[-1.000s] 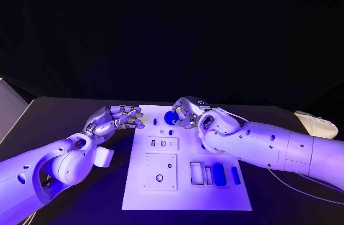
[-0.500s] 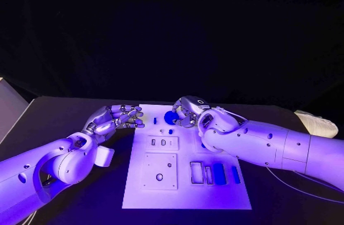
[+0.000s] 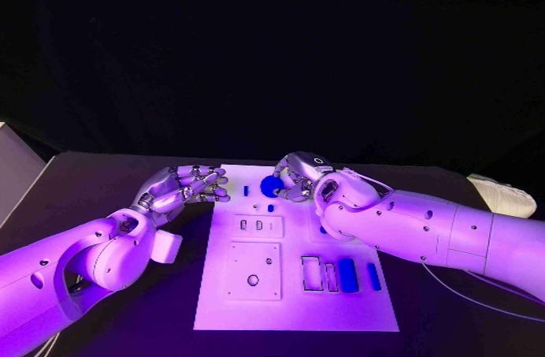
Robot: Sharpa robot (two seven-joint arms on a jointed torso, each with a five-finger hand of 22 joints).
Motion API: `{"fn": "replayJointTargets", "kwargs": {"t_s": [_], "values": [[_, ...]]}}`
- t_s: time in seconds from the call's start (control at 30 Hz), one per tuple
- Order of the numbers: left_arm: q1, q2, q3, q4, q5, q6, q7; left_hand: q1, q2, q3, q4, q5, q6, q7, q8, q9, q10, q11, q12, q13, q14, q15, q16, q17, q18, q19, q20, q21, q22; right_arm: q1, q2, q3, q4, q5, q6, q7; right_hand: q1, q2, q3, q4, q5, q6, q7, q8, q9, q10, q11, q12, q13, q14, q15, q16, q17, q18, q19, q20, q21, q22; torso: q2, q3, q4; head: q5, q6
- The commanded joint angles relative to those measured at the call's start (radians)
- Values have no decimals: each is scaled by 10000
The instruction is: Assemble the parts on the task board
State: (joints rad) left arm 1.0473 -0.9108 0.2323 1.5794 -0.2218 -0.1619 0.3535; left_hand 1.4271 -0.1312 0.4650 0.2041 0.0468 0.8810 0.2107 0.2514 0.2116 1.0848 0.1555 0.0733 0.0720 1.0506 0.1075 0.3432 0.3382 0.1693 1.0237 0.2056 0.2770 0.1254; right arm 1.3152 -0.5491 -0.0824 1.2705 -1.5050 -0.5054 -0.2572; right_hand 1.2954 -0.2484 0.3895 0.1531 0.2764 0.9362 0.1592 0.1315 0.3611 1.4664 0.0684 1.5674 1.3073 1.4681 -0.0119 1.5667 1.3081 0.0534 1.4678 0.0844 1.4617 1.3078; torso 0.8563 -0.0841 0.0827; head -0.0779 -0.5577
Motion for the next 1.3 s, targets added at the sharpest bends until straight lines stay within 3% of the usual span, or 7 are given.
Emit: {"fn": "replayJointTargets", "kwargs": {"t_s": [0.03, 0.37, 0.63, 0.9, 1.0, 1.17, 1.3], "values": [[0, 21, 7, 7, -37, 194, 55, -44, -51, 58, 17, 32, -24, 61, -35, 14, -8, 46, -31, -12, -45, -10, 32, 14, 110, -79, 14, 3, -10, -28, -30, -17, 35, 128, 175, 159, -168, -4, -227, 95, -48, -85, 3, -57, -19, 1044, 69, 34, 2635, 1027, 90, 41, 2627, -199, 583, 86, 20, 1192, -7, 3, 0, 1, 2], [0, 10, 7, -12, -29, 194, 55, -195, -17, 94, 57, 31, -22, 81, -62, 29, 3, 61, -62, -7, -86, 5, 64, 105, 113, -108, 34, 17, -10, -27, -214, -19, 149, 517, 533, 374, -404, 159, -1173, 622, -40, -109, 9, -152, -58, 1043, 83, 33, 2634, 1027, 108, 41, 2627, -203, 588, 120, 43, 1238, 2, 15, -10, 11, 2], [0, 11, 7, -21, -27, 186, 44, -216, 0, 101, 72, 31, -24, 84, -66, 29, 0, 63, -65, -7, -90, 7, 67, 113, 113, -110, 36, 17, -11, -28, -292, -32, 197, 740, 771, 441, -413, 420, -1303, 921, 237, -6, -22, -128, -51, 1044, 57, 34, 2635, 1027, 90, 41, 2627, -207, 594, 111, 58, 1264, -1, 19, -5, -2, -10], [0, 13, 7, -34, -25, 183, 35, -241, 9, 106, 87, 32, -39, 95, -78, 27, -13, 69, -73, -9, -96, 9, 70, 125, 114, -114, 39, 18, -11, -29, -417, -40, 229, 790, 702, 416, -437, 484, -1296, 1005, 292, 15, -29, -124, -51, 1044, 48, 34, 2635, 1027, 82, 41, 2627, -207, 596, 104, 61, 1270, -6, 11, 3, 2, -5], [-1, 12, 6, -35, -25, 183, 35, -241, 9, 106, 87, 32, -39, 95, -78, 27, -13, 69, -73, -9, -96, 9, 70, 125, 114, -114, 39, 18, -11, -31, -524, -41, 313, 782, 577, 419, -453, 503, -1296, 1043, 325, 20, -30, -125, -52, 1044, 48, 34, 2635, 1027, 80, 41, 2627, -206, 594, 101, 57, 1265, 0, 7, 4, 3, 2], [-2, 11, 6, -48, -25, 187, 45, -245, 9, 109, 87, 32, -45, 98, -84, 27, -19, 71, -76, -9, -99, 10, 72, 129, 115, -115, 40, 18, -12, -38, -985, -39, 747, 886, -191, 687, -426, 517, -1279, 1065, 409, 42, -34, -118, -50, 1044, 43, 34, 2635, 1027, 77, 41, 2627, -206, 595, 97, 58, 1268, -4, 29, -11, 17, 28], [-3, -12, 6, -55, -25, 183, 58, -244, 7, 112, 84, 32, -50, 98, -87, 26, -23, 72, -78, -10, -101, 11, 72, 132, 115, -117, 40, 18, -12, -20, -1591, -21, 1285, 1854, -843, 1332, -194, 481, -1195, 982, 404, 21, -27, -143, -62, 1044, 46, 34, 2635, 1027, 72, 41, 2627, -200, 585, 92, 35, 1243, -11, 38, -56, 32, 42]]}}
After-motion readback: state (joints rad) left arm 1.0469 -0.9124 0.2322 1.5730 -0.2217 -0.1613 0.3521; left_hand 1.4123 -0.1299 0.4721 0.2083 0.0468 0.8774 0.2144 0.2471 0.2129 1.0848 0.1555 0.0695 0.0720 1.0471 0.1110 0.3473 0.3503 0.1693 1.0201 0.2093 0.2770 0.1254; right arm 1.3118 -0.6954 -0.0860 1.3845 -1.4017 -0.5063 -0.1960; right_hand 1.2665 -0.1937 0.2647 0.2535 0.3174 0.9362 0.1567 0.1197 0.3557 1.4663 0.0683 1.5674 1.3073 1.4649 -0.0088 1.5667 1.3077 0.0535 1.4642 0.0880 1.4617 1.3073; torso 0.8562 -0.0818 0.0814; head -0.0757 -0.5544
